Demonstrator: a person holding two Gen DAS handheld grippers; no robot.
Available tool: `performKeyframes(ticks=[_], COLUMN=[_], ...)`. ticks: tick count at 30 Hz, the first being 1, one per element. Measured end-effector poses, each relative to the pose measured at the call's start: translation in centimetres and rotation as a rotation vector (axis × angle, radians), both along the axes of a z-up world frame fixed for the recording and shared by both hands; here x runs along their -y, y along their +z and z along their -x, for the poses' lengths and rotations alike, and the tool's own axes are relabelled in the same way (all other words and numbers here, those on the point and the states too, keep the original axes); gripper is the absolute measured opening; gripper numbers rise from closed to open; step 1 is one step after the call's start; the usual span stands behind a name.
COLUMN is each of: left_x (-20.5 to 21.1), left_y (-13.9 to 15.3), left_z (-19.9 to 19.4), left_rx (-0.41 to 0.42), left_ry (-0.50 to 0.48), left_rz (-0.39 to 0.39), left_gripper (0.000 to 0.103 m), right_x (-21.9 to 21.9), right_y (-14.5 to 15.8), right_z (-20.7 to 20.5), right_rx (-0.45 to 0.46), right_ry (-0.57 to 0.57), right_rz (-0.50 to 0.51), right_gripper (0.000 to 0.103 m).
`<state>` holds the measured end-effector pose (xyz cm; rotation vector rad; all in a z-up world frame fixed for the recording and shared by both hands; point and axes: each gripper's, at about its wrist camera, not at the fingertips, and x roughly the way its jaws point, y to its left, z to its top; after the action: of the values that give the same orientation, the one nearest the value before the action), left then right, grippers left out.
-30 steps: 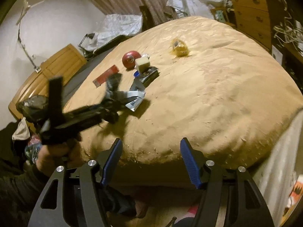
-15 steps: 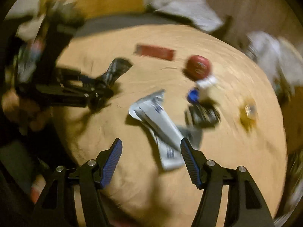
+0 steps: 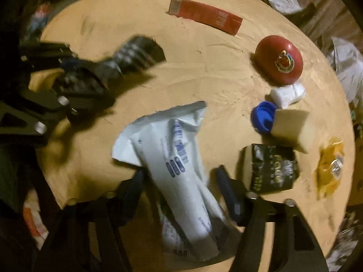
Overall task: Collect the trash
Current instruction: 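Grasp the plaid cloth with the left tool while the right tool grasps the white wrapper, then lift the plaid cloth and white wrapper with both tools and carry them to the bucket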
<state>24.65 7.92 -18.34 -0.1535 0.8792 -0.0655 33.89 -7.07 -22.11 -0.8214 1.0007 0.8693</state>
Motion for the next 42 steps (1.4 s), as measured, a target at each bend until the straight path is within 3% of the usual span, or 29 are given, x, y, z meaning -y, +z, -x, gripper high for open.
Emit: performKeyframes(ticks=[5, 13, 23, 34, 42], left_x=[0.4, 1.2, 5.2, 9.4, 10.1], left_y=[-0.8, -0.4, 5.4, 13.6, 16.2], left_z=[-0.9, 0.0, 5.2, 12.0, 13.9], left_rx=[-0.02, 0.017, 0.227, 0.501, 0.573], left_ry=[0.006, 0.035, 0.032, 0.087, 0.119], left_rz=[0.009, -0.022, -0.107, -0.207, -0.202], left_gripper=[0.044, 0.04, 0.04, 0.04, 0.04], right_x=[0.9, 6.7, 13.8, 14.9, 16.4], right_y=[0.4, 2.3, 7.1, 14.0, 17.1], right_z=[0.7, 3.8, 10.1, 18.1, 22.7], right_rx=[0.04, 0.054, 0.21, 0.51, 0.604], right_ry=[-0.093, -0.346, -0.606, -0.633, -0.649], right_rz=[-0.075, -0.323, -0.621, -0.778, -0.822], right_gripper=[0.044, 0.039, 0.04, 0.04, 0.041])
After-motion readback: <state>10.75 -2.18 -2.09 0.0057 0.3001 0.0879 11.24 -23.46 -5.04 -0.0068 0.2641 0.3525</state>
